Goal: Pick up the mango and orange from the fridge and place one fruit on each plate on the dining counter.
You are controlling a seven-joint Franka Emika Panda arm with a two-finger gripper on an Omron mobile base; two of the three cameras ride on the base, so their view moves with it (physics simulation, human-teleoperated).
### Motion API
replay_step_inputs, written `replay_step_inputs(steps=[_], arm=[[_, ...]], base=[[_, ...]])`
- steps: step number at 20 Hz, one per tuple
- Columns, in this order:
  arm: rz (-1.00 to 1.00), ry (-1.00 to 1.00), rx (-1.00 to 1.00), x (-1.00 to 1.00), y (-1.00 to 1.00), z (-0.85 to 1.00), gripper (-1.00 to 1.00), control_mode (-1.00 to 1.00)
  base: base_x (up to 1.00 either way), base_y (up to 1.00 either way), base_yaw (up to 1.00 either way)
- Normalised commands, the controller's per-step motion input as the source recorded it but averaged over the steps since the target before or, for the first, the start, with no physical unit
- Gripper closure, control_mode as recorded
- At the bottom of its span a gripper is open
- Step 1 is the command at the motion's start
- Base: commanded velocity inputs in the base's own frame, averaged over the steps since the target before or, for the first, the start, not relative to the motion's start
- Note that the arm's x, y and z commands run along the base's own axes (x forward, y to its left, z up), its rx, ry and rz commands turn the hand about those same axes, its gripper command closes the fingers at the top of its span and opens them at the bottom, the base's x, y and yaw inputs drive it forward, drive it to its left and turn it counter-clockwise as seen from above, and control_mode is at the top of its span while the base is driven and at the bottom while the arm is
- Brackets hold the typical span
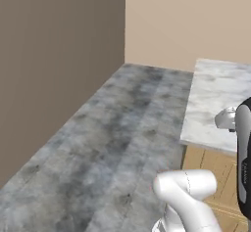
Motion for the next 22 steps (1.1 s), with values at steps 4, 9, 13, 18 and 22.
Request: replay_step_inputs(steps=[4, 9, 13, 18, 22], arm=[[0.0, 0.0, 0.0, 0.0, 0.0, 0.0, 1.0, 1.0], [0.0, 0.0, 0.0, 0.0, 0.0, 0.0, 1.0, 1.0], [0.0, 0.0, 0.0, 0.0, 0.0, 0.0, 1.0, 1.0], [0.0, 0.0, 0.0, 0.0, 0.0, 0.0, 1.0, 1.0], [0.0, 0.0, 0.0, 0.0, 0.0, 0.0, 1.0, 1.0]], base=[[1.0, 1.0, -0.3], [1.0, 1.0, -0.38], [1.0, 0.99, -0.46], [1.0, 0.92, -0.54], [1.0, 0.76, -0.46]])
